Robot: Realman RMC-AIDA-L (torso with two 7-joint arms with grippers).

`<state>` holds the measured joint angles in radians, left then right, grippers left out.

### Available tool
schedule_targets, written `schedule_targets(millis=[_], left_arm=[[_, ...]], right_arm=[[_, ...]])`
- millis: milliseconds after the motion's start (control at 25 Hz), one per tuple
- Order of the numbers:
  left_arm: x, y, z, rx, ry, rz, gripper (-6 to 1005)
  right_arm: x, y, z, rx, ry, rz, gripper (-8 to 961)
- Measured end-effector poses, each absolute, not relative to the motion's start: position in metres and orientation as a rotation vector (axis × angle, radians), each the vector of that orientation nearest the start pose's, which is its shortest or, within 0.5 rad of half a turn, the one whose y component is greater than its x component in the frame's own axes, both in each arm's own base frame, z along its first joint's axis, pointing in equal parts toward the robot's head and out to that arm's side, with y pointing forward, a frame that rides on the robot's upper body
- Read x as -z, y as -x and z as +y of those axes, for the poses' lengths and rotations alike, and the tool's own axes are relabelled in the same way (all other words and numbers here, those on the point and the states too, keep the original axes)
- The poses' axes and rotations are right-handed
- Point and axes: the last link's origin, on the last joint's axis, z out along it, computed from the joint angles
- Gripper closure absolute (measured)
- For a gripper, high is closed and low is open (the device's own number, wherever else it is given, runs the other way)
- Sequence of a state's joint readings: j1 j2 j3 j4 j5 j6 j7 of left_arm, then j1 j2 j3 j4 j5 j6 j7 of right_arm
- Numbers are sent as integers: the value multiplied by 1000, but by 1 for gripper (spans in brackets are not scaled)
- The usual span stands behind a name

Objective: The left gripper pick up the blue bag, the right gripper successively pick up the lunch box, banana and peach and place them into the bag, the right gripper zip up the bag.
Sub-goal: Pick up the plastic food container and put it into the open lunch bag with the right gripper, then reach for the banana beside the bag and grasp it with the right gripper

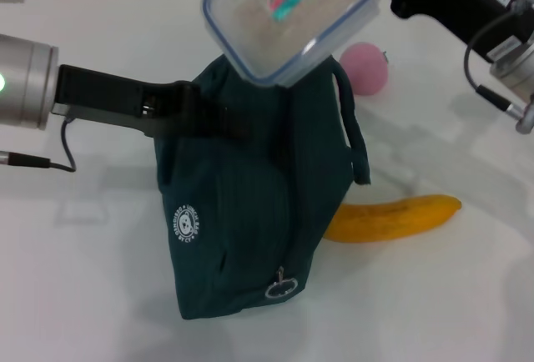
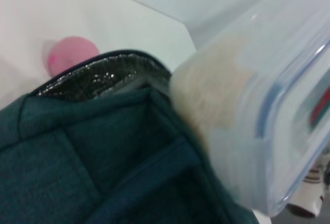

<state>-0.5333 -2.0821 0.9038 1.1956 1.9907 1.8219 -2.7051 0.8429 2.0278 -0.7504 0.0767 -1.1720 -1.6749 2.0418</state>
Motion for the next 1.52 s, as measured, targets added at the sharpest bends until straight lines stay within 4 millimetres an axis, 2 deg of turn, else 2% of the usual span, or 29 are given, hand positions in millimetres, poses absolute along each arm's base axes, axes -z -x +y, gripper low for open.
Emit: schedule_targets(millis=[280,560,720,960,1200,1520], left_arm=[[-60,198,327,590,2511,-1805,959],[-62,210,326,643,2484,-1836,959],[-61,209,327,644,2496,-1823,959],[-61,207,328,646,2511,-1802,959],[-59,206,328,650,2515,-1798,959],[-58,207,327,653,2513,-1800,959]], right_arm=[[17,-185,363,-1944,1942,1971,774],[22,-190,364,-1854,1965,1985,766],[28,-188,367,-1780,2001,1998,762],[40,-172,371,-1673,2124,2004,756],[40,-161,373,-1681,2207,1909,749],[39,-159,374,-1684,2216,1903,741]])
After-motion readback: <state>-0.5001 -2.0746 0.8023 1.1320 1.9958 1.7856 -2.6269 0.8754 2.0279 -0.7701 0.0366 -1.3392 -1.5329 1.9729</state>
